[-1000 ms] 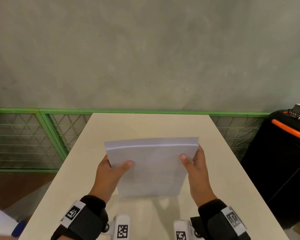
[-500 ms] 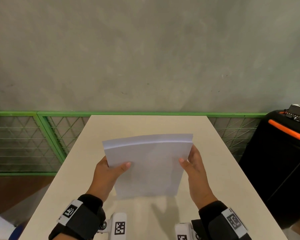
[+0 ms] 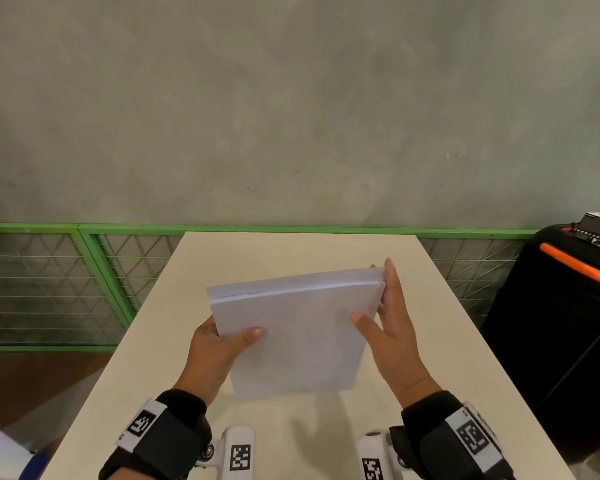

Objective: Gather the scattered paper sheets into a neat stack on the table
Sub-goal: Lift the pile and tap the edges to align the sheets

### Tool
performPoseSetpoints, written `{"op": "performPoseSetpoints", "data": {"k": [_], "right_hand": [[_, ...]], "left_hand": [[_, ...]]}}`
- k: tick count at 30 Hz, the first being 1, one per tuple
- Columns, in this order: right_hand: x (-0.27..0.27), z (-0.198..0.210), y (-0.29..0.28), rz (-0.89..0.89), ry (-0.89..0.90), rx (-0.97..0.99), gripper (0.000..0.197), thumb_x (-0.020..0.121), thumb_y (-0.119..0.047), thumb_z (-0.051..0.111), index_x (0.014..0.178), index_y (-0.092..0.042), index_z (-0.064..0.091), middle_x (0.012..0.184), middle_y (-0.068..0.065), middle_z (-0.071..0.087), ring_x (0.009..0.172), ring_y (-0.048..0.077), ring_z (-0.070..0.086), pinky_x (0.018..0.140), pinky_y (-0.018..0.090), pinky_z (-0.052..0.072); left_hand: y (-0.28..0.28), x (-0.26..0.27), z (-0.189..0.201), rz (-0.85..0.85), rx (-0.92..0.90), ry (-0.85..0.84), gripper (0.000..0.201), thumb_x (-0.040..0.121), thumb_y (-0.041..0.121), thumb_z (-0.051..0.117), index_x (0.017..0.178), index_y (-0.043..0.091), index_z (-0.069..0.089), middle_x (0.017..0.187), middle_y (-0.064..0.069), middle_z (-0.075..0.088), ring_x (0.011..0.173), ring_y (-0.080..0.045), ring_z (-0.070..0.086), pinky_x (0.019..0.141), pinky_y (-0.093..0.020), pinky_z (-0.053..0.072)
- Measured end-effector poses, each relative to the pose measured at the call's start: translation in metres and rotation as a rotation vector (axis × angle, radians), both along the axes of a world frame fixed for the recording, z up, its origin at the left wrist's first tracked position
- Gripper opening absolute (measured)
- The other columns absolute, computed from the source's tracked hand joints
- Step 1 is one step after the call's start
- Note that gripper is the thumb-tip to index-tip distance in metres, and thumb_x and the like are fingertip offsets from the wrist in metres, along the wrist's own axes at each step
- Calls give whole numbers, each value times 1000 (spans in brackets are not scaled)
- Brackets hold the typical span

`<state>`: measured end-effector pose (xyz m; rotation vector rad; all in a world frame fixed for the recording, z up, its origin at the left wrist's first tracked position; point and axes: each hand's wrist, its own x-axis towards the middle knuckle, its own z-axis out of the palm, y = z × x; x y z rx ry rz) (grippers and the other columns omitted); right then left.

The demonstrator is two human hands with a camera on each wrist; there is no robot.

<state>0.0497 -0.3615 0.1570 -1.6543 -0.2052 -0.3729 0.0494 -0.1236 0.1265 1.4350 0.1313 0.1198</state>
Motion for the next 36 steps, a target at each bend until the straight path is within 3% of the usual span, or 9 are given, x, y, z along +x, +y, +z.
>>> {"op": "performPoseSetpoints", "data": {"k": [4,6,9,11,15,21,25,30,36], "right_hand": [[6,4,-5,-30,-35,66,74,67,-33,54,126,-60,20,136,-34,32,123,-18,36,114,33,26],[4,6,-4,-4,-38,-31,74,67,-35,54,131,-54,20,141,-32,28,132,-10,32,118,36,24],[2,12,-5,-245,-313,-316,76,77,-29,48,146,-23,17,154,-5,17,144,6,13,120,27,13],[3,17,-5,-320,-453,-522,71,80,-26,46,144,-11,19,152,5,21,145,13,9,120,29,11],[3,17,-1,-289,-446,-780,59,78,-33,45,136,-24,36,144,-9,41,144,5,11,110,51,22],[1,18,-1,-361,-469,-954,55,77,-28,46,132,-25,41,138,-4,53,136,21,28,104,47,18],[-1,22,0,-518,-478,-938,59,79,-22,45,136,-27,34,141,-6,39,133,26,30,105,48,20],[0,20,12,-358,-472,-1122,53,75,-23,48,127,-28,46,130,-4,61,128,21,35,102,51,17],[-8,38,53,-275,-495,-1105,75,72,-28,49,143,-22,26,148,-2,34,135,21,33,106,51,22]], "left_hand": [[1,1,-1,-10,-1,-5,66,37,32,81,98,11,70,91,-3,76,81,-18,71,67,-22,53],[1,2,-2,-8,-5,-5,70,37,31,81,101,8,69,92,-4,76,80,-16,71,65,-21,53],[2,3,-3,-11,-11,-1,69,37,31,82,101,8,69,91,-3,76,82,-18,71,67,-23,52],[2,2,-2,-13,-15,-4,66,37,31,81,98,11,69,86,0,77,81,-18,71,68,-25,53],[2,2,-2,-11,-19,-9,60,36,32,81,92,15,68,79,5,77,74,-11,71,66,-23,52],[2,3,-4,2,-7,-15,57,38,34,81,90,15,69,81,4,77,79,-17,70,68,-26,52],[2,2,-4,4,1,-26,56,38,35,80,90,15,69,81,3,76,78,-16,69,66,-23,51],[3,3,-5,-2,-9,-13,55,37,35,79,88,16,68,75,6,77,72,-11,70,64,-23,52],[2,1,-10,-12,-19,0,53,41,29,82,91,16,69,78,5,78,73,-13,71,62,-22,53]]}}
